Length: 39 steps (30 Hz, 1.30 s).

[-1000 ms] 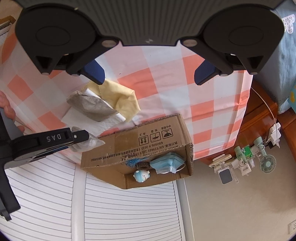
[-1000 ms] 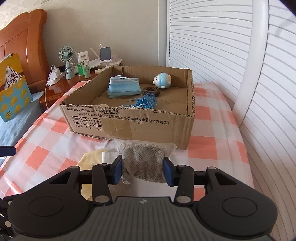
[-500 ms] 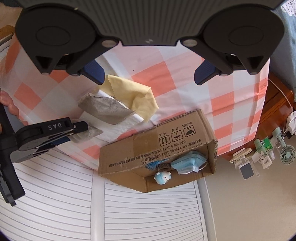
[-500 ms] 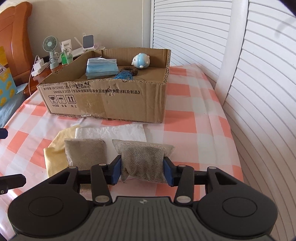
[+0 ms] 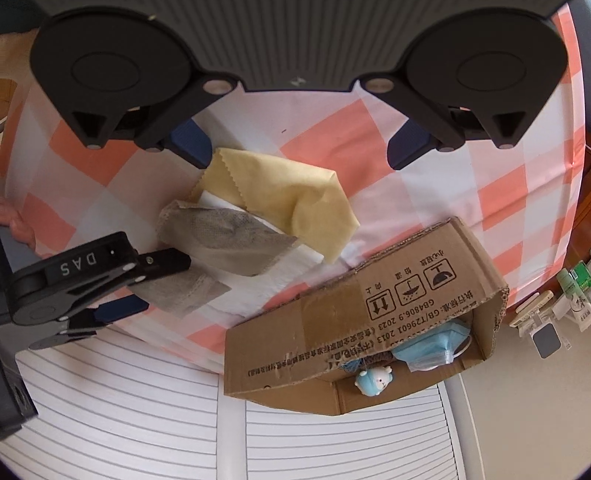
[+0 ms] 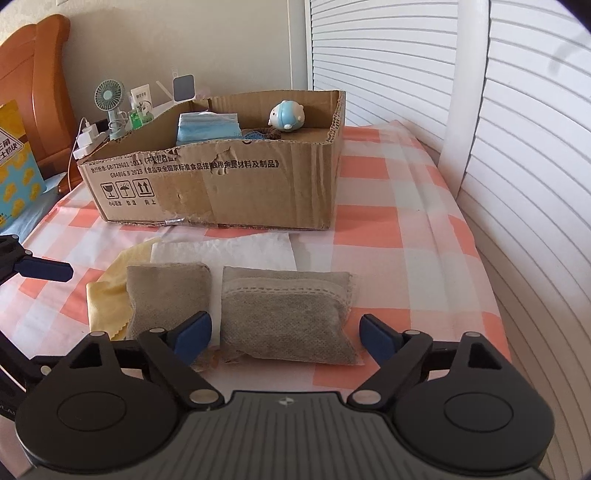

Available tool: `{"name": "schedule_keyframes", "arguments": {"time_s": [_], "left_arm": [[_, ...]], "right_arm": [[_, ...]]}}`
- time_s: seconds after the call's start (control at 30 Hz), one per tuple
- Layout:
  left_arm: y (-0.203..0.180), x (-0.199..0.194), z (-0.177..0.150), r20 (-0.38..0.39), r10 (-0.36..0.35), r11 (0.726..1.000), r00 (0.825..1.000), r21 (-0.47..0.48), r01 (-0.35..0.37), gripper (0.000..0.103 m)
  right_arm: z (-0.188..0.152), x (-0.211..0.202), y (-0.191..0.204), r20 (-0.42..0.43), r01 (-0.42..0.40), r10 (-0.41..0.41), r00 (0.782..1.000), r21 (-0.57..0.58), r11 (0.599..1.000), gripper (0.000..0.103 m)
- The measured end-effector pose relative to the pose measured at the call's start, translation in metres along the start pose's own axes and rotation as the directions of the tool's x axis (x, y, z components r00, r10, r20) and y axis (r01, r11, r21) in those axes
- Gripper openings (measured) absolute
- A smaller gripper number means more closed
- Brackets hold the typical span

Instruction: Organize soft objects

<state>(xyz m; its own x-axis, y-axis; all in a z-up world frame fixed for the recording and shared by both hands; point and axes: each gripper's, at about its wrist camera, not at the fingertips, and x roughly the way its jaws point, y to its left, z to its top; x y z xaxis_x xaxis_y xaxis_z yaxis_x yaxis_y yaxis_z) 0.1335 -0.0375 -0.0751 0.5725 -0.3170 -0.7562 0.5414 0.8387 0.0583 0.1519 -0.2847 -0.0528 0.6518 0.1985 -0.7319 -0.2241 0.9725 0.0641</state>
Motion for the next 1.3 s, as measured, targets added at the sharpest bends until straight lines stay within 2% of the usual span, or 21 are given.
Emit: {"name": "schedule_keyframes", "arguments": {"time_s": [0.2,0.3,0.43,0.5,0.53,0.67,0.83,1.1,1.17,1.23,1.3], "left_arm": [[-0.001,0.006,0.004,0.023,-0.017,1.000,1.000,0.014,0.017,0.100],[0.001,0.011,0.009,0.035,-0.046,0.999,0.998,0.023,0.046,0.093],[0.004,0.013,0.013,0.049,-0.124,0.992,0.991,0.006,0.124,0.064],[0.003,0.011,0.014,0.064,-0.120,0.993,0.991,0.001,0.120,0.044],[0.003,0.010,0.014,0.070,-0.112,0.994,0.991,-0.002,0.112,0.031],[0.009,0.007,0.015,0.081,-0.108,0.993,0.991,-0.048,0.112,0.009],[0.015,-0.004,0.013,0.096,-0.078,0.993,0.992,-0.080,0.085,0.005],[0.017,-0.036,0.004,0.125,-0.035,0.994,0.991,-0.103,0.048,0.004],[0.019,-0.044,0.001,0.128,-0.026,0.993,0.991,-0.110,0.041,0.003],[0.021,-0.050,0.000,0.135,-0.009,0.994,0.991,-0.110,0.024,0.001],[0.022,-0.055,0.000,0.143,-0.002,0.994,0.990,-0.104,0.017,0.001]], "right_arm": [[0.002,0.001,-0.001,0.008,-0.001,0.001,1.000,0.004,1.000,0.090],[0.003,0.004,0.002,0.005,0.012,-0.011,1.000,-0.010,1.000,0.090],[0.004,0.005,0.004,0.004,0.012,-0.012,1.000,-0.015,1.000,0.090],[0.004,0.004,0.004,0.004,0.016,-0.016,1.000,-0.014,1.000,0.090],[0.004,0.004,0.003,0.003,0.018,-0.018,1.000,-0.014,1.000,0.090],[0.003,0.004,0.002,0.000,0.020,-0.020,1.000,-0.013,1.000,0.090],[0.003,0.004,0.006,0.000,0.023,-0.023,1.000,-0.024,0.999,0.090],[0.003,0.002,0.009,0.007,0.015,-0.015,1.000,-0.028,0.999,0.088],[0.003,0.001,0.012,0.010,0.018,-0.018,1.000,-0.034,0.999,0.084],[0.003,0.001,0.014,0.007,0.014,-0.014,1.000,-0.038,0.999,0.074],[0.003,0.001,0.017,0.008,0.004,-0.003,1.000,-0.047,0.999,0.070]]}}
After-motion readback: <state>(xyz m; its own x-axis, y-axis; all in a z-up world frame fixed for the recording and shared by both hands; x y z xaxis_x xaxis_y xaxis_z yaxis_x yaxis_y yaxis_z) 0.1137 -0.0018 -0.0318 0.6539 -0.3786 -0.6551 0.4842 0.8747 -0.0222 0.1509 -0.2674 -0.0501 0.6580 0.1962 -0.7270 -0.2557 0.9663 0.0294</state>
